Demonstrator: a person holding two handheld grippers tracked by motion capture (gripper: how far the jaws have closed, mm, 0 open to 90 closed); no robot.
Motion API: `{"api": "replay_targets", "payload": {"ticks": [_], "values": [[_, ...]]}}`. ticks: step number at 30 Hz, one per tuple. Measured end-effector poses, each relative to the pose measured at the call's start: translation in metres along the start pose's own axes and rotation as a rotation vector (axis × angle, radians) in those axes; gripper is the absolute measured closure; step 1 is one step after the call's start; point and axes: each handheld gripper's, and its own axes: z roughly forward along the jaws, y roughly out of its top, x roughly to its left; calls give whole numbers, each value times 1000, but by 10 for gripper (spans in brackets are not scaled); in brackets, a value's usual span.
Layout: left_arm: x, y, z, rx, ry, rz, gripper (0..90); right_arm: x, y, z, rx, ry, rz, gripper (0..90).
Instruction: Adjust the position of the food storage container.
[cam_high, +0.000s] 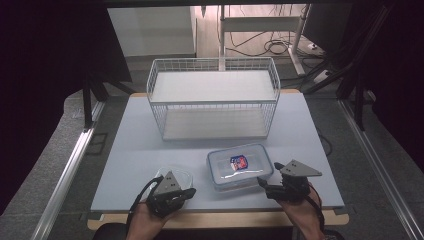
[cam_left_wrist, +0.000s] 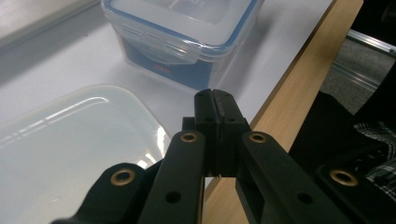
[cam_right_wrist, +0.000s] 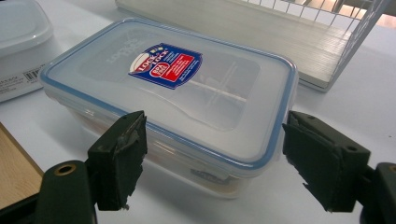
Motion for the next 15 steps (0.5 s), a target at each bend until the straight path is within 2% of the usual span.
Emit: {"api": "replay_targets", "payload": {"ticks": [3, 4, 5, 6, 7, 9, 10, 11, 12, 15], "values": [[-3, 0, 5, 13, 21, 4, 900, -1, 0, 0, -8, 14, 12, 200], [-5, 0, 9, 21, 69, 1, 900, -1, 0, -1, -10, 13, 11, 199], [-6, 0, 11, 27, 92, 1, 900, -1, 0, -1, -10, 11, 10, 199], [-6, 0, 11, 27, 92, 1, 900, -1, 0, -1, -10, 9, 10, 199], [-4, 0, 16, 53, 120, -10, 900, -1, 0, -1, -10, 6, 9, 199], [-2, -1, 18, 61, 112, -21, 900, -1, -1, -1, -9, 5, 10, 199], [1, -1, 18, 66, 89, -45, 900, -2, -1, -1, -9, 3, 13, 199], [1, -1, 18, 66, 89, -45, 900, -2, -1, -1, -10, 2, 14, 198], [0, -1, 18, 82, 121, -28, 900, -2, -1, -1, -12, 4, 16, 199], [7, -3, 16, 85, 137, -42, 900, -3, -1, -2, -17, 1, 17, 199]]}}
